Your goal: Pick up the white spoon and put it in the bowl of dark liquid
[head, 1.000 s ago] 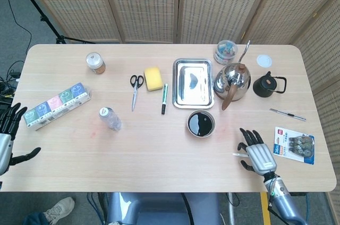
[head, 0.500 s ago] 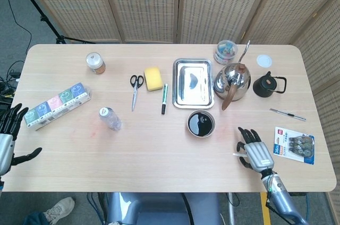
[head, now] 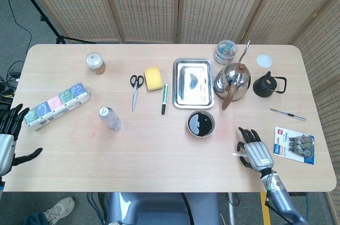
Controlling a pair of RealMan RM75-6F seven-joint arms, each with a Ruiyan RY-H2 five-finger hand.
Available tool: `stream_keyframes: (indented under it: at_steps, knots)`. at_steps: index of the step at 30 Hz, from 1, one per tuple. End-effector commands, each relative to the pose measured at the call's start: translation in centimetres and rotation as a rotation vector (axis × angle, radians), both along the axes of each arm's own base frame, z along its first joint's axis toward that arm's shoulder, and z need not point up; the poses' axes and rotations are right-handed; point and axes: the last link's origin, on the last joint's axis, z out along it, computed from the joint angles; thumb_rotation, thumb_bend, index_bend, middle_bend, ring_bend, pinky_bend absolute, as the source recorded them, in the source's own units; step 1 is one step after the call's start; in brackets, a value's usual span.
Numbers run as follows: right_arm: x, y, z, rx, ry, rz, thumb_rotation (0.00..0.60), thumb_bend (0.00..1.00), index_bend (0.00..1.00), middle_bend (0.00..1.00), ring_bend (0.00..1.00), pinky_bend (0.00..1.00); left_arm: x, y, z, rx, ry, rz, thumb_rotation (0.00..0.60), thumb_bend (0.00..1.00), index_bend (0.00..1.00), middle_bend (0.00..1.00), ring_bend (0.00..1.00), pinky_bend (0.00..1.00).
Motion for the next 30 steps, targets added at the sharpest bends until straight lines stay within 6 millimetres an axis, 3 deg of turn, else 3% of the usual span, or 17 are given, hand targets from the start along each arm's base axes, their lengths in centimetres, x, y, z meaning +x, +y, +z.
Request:
stream_keyframes:
  at_steps: [1,30]
  knots:
    - [-0.1,-0.1,0.0,-0.001,-0.001,-0.005,0.6,0.39,0.47,0.0,0.0,0.0,0.0,0.0,0.0,0.0,-0.001,0.0,0.6,0.0,0.02,0.0,0.0,0.0]
    - [-0.7,0.0,-1.1,0.021,0.035,0.008,0.6,0.39,0.47,0.0,0.0,0.0,-0.1,-0.1,0.2,0.01,-0.019,-0.006,0.6,0.0,0.02,0.0,0.0,0.0]
